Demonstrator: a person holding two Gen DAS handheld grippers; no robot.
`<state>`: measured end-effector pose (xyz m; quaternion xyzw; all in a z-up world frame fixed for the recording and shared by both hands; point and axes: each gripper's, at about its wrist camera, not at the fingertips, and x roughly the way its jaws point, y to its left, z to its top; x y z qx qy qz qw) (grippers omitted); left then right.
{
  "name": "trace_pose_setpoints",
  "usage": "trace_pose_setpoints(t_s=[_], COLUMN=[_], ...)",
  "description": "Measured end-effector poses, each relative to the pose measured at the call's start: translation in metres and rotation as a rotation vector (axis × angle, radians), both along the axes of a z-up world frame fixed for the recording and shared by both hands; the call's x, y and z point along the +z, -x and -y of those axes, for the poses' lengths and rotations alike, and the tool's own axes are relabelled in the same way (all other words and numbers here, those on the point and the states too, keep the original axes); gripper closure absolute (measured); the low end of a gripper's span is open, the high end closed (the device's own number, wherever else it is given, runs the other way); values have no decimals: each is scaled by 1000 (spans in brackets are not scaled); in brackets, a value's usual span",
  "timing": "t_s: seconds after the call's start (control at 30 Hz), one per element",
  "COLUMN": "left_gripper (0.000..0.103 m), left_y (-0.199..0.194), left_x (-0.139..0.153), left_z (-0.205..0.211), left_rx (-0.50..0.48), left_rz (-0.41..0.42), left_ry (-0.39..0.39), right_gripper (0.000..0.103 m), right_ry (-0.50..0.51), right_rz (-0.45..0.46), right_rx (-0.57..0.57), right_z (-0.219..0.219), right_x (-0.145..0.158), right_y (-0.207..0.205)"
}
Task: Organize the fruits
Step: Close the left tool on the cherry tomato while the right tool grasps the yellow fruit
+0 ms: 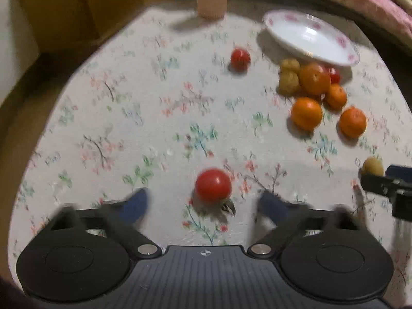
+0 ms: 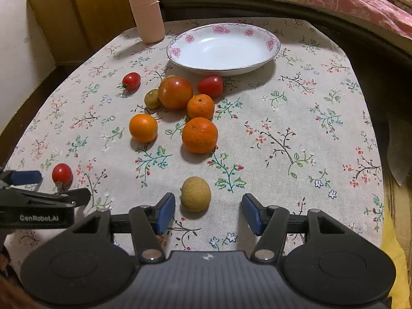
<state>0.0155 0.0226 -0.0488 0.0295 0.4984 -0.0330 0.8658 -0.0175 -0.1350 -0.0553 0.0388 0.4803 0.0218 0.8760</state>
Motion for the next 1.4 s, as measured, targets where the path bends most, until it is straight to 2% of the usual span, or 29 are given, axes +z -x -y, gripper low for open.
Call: trace_pose_setpoints(t_s=[0.17, 0.23, 0.27, 0.3, 0.4, 0.43, 0.47, 1.1, 1.23, 1.37, 1.4], left_gripper=[52, 57, 67, 68, 68, 68, 68, 68, 67, 67, 67], left_y=[4, 5, 6, 6, 6, 5, 5, -1, -2, -1, -1], left_x=[5, 6, 7, 8, 7, 7, 7, 10, 7, 7, 7], left_z=[8, 11, 11, 11, 15, 16, 17, 41, 44, 44, 44], left_rx=[-58, -71, -74, -79, -96, -101, -103, -213, -224, -226, -226], left_rz=[23, 27, 31, 30, 23, 25, 27, 21, 7, -2, -1], left_ry=[8, -4, -4, 7, 6, -2, -7, 78, 82, 94, 94], right_gripper=[54, 58, 60, 65, 74, 81, 82, 83, 80, 74, 68], right_ry=[-10, -18, -17, -17, -26, -43, -52, -79, -118, -117, -116], right_rz=[-2, -1, -1, -3, -4, -9, -12, 27, -8, 9, 16], right_rx=[-3, 1, 5, 8, 12, 18, 19, 50, 50, 58, 60], right_z=[2, 3, 2, 1, 2, 4, 4, 5, 10, 10, 8], right_x=[1, 2, 2, 1, 1, 2, 2, 7, 0, 0, 0], right_y=[1, 1, 2, 2, 2, 2, 2, 4, 0, -3, -4])
